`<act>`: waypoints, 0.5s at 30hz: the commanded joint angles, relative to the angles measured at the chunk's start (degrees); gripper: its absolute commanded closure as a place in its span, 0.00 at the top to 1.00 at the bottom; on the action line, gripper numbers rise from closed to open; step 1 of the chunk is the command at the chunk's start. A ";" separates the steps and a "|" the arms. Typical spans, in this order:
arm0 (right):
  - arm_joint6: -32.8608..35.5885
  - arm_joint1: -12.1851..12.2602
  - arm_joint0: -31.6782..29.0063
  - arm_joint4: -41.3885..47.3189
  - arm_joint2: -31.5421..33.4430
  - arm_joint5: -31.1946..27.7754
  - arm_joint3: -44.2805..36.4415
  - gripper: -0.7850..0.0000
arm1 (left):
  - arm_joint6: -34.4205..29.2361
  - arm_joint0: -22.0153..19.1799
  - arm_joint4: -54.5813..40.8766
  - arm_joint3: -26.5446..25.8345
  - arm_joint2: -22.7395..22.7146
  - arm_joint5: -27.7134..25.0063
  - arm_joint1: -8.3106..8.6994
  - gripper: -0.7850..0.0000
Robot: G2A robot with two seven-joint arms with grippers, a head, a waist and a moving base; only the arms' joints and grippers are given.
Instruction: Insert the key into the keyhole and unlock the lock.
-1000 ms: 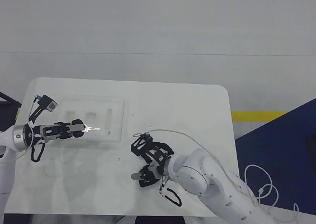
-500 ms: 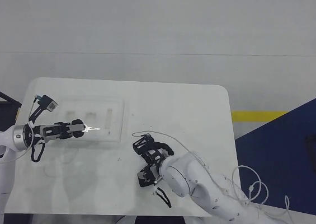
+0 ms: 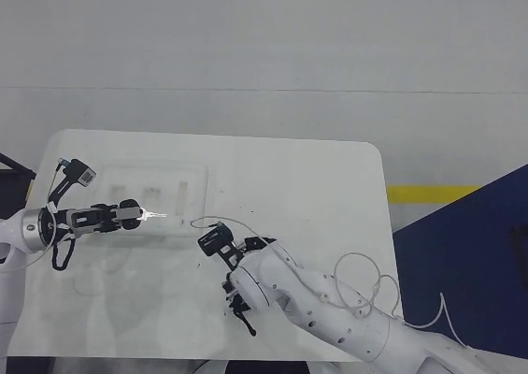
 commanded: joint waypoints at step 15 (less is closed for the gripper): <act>2.26 -5.13 -1.86 -5.93 5.31 -2.25 8.57 0.62 | 0.00 0.00 0.00 0.00 0.00 0.00 0.00 0.00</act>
